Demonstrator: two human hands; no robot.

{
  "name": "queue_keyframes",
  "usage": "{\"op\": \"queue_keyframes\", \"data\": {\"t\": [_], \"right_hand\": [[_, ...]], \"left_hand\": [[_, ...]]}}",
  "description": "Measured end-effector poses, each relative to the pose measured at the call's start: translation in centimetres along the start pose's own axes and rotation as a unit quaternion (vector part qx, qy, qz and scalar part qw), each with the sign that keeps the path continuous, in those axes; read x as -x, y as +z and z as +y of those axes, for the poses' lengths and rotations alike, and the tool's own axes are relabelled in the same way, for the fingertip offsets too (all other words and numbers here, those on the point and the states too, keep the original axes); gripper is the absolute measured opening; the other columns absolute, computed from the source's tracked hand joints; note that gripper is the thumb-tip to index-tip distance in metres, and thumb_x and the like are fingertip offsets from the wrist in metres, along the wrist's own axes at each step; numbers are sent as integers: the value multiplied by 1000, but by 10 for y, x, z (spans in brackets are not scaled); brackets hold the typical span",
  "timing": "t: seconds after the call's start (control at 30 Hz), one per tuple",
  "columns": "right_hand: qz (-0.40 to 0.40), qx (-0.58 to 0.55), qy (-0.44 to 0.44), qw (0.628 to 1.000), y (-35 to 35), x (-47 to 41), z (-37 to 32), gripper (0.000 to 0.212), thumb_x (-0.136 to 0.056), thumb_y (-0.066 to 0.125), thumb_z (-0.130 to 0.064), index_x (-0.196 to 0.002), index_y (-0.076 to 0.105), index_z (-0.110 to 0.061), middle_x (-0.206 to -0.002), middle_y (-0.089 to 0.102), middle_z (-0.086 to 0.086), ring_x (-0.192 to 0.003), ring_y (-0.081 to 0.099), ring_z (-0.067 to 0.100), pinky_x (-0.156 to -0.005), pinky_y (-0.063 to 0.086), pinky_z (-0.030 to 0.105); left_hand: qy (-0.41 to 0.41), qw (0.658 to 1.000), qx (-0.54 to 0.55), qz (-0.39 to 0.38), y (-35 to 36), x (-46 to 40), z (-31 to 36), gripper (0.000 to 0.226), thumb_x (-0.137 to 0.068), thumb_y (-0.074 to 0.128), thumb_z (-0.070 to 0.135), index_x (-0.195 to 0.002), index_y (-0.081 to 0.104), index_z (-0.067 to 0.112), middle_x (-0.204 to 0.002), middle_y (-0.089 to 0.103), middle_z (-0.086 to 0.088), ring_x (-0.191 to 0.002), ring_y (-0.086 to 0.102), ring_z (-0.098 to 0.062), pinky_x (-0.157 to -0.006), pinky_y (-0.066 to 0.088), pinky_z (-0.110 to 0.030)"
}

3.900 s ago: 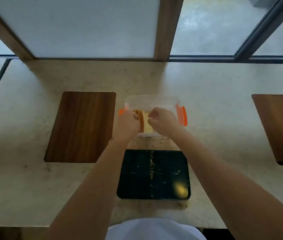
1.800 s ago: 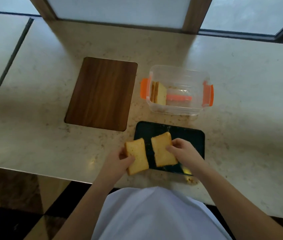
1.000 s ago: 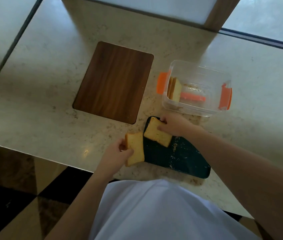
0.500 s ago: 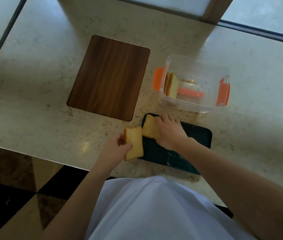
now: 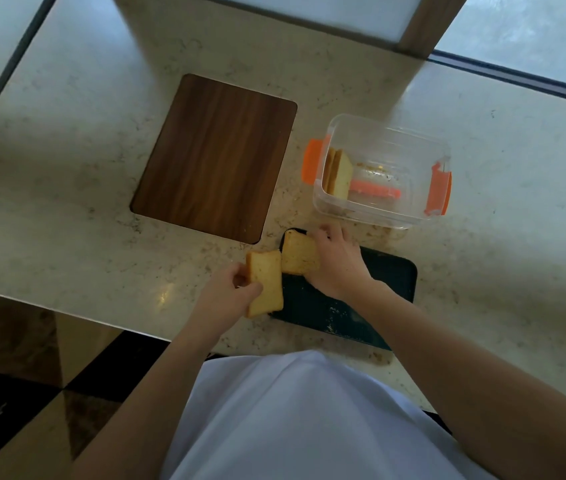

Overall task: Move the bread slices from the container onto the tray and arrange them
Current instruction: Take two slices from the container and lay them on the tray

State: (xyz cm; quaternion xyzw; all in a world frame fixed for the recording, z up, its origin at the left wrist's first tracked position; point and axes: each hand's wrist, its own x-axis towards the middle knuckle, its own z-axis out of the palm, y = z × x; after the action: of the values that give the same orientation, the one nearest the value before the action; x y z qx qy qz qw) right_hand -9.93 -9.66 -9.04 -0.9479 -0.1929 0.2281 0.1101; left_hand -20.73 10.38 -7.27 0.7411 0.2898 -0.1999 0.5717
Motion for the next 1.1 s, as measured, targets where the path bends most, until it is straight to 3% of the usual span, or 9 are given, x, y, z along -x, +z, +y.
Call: {"op": "queue_keyframes", "data": {"t": [0.1,0.17,0.27,0.37,0.57,0.73,0.9,1.0,1.1], "right_hand": [[75,-231,91,966,1,23,0,50,-87,69,-32,-133,53,-18,-133,50,4,-115,52,19,-89,47,29],[21,-387,169,906,3,44,1,38,-91,66,-42,-123,59,-22,-121,61,-2,-99,61,10,-76,50,22],[-85,-591,246,763,8,78,8,32,-94,64,-44,-115,66,-20,-109,72,5,-92,73,15,-74,58,29],[-82,-674,252,689,15,102,19,31,-94,68,-34,-115,70,-11,-104,75,12,-89,73,22,-79,58,35],[-33,-705,242,666,10,122,38,19,-94,68,-20,-110,69,-10,-111,73,12,-101,72,25,-82,57,33],[-43,-656,181,732,-2,123,52,10,-94,65,-13,-104,65,-11,-112,68,10,-101,71,22,-82,57,30],[-52,-653,139,742,-9,118,55,18,-92,67,-18,-105,65,-6,-100,70,3,-97,72,21,-79,59,31],[-19,-672,173,720,-8,110,56,26,-91,71,-20,-115,66,-11,-109,74,4,-98,74,18,-81,61,33],[-15,-631,230,741,3,106,61,32,-88,76,-22,-118,66,-17,-114,71,6,-100,73,16,-83,61,29]], "left_hand": [[-39,995,90,-35,6,-1,7,35,-89,70,18,-123,59,18,-110,69,-1,-98,68,-18,-73,57,-31],[-74,977,185,-74,15,-1,15,40,-90,69,13,-129,57,14,-117,68,-7,-100,70,-24,-79,60,-38],[-78,957,251,-125,36,-2,25,37,-91,66,7,-127,57,13,-118,70,-11,-98,72,-24,-74,61,-35],[-80,960,218,-156,58,-3,28,41,-92,66,9,-131,55,12,-121,68,-10,-102,71,-25,-80,61,-39],[-52,975,119,-179,83,6,22,59,-81,78,34,-132,56,15,-114,71,-1,-95,73,-16,-69,59,-28],[25,994,25,-104,65,0,28,74,-77,81,44,-139,44,30,-121,60,7,-106,63,-11,-88,55,-35],[108,976,-6,-187,58,0,41,41,-81,78,38,-120,67,30,-106,75,6,-96,70,-13,-80,58,-31],[83,982,30,-169,60,-4,38,23,-88,74,24,-111,70,24,-99,77,-1,-91,73,-21,-72,61,-31],[29,991,33,-125,63,-6,27,30,-90,72,22,-119,65,17,-109,71,-9,-95,72,-24,-70,62,-32]]}}
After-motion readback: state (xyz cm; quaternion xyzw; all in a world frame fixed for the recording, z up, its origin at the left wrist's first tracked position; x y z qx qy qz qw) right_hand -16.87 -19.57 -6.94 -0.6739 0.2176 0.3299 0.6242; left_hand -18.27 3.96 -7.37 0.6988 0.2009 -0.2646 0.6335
